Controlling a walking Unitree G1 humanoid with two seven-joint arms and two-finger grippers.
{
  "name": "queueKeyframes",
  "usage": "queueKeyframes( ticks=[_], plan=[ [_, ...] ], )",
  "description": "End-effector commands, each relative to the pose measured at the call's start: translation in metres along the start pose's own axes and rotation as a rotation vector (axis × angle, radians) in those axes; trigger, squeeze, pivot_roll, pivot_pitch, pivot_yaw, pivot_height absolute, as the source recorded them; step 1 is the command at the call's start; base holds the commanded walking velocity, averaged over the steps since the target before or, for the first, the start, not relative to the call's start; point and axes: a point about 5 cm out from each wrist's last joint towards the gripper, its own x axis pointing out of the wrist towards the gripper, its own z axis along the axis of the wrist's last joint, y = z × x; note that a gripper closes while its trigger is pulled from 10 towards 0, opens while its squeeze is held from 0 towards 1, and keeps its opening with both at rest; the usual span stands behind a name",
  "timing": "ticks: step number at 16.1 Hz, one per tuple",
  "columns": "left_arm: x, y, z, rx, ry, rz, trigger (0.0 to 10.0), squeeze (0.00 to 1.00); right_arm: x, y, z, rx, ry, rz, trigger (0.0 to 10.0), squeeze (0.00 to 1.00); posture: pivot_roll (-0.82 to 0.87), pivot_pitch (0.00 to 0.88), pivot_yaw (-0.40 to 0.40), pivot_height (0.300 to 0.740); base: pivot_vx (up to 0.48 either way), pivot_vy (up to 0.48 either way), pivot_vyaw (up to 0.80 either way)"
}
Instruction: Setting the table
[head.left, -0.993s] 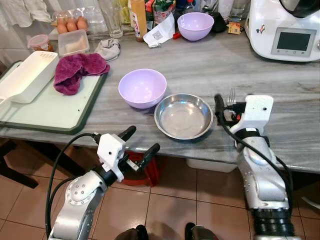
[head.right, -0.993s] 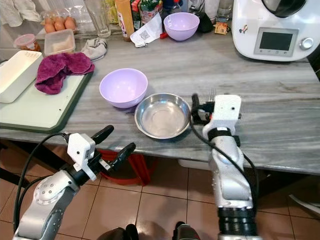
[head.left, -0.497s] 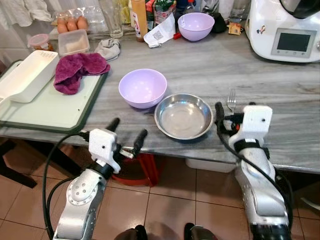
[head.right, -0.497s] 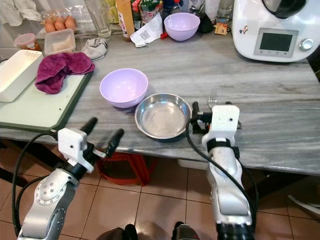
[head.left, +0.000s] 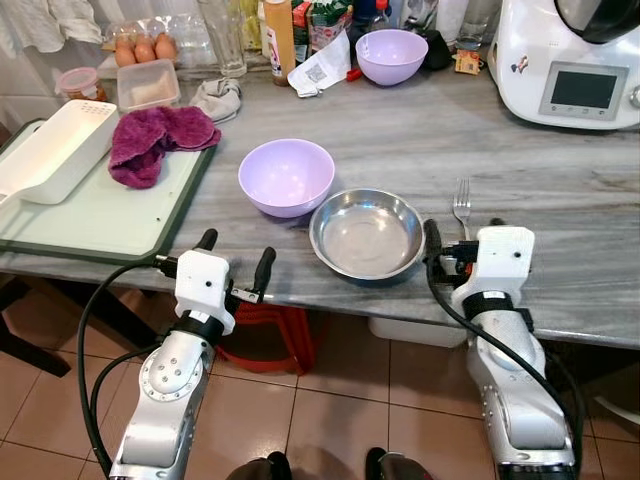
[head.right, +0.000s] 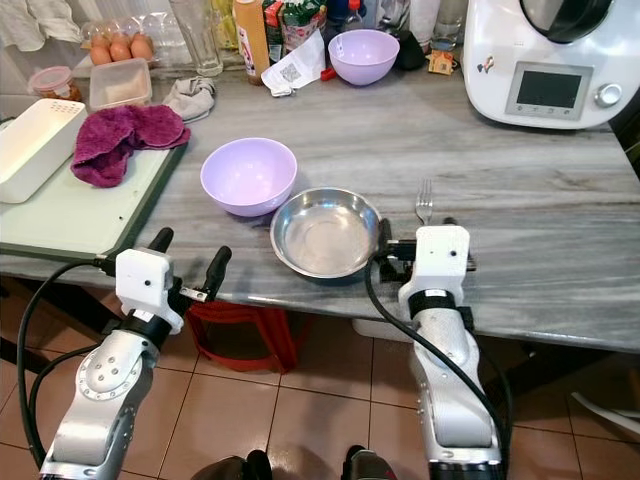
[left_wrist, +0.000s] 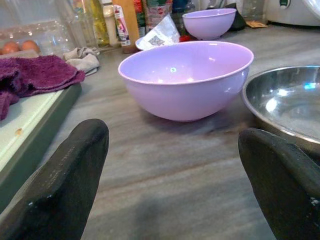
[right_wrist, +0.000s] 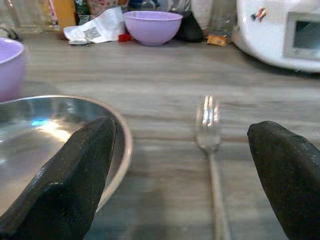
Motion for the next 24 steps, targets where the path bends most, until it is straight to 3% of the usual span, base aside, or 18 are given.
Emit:
queueKeyframes(
  ticks=[1, 5, 15, 24],
  plan=[
    [0.001, 0.003, -0.002, 0.007, 0.004, 0.012, 10.0, 0.0, -0.004, 0.001, -0.001, 0.02, 0.014, 0.02, 10.0, 0.0, -0.11, 0.115, 0.036, 0.74, 0.0, 0.0, 0.0],
    [0.006, 0.003, -0.003, 0.006, 0.004, 0.03, 10.0, 0.0, -0.001, 0.004, 0.007, 0.045, -0.042, 0.05, 10.0, 0.0, -0.12, 0.101, 0.037, 0.74, 0.0, 0.0, 0.0],
    [0.009, 0.001, -0.005, 0.007, 0.012, 0.028, 10.0, 0.0, 0.005, 0.002, 0.004, 0.064, -0.026, 0.034, 10.0, 0.0, -0.12, 0.113, 0.043, 0.74, 0.0, 0.0, -0.76],
    [0.008, 0.0, -0.013, 0.032, 0.059, 0.033, 10.0, 0.0, 0.008, 0.004, 0.004, 0.075, -0.031, 0.038, 10.0, 0.0, -0.12, 0.119, 0.043, 0.74, -0.09, 0.0, 0.0]
  ],
)
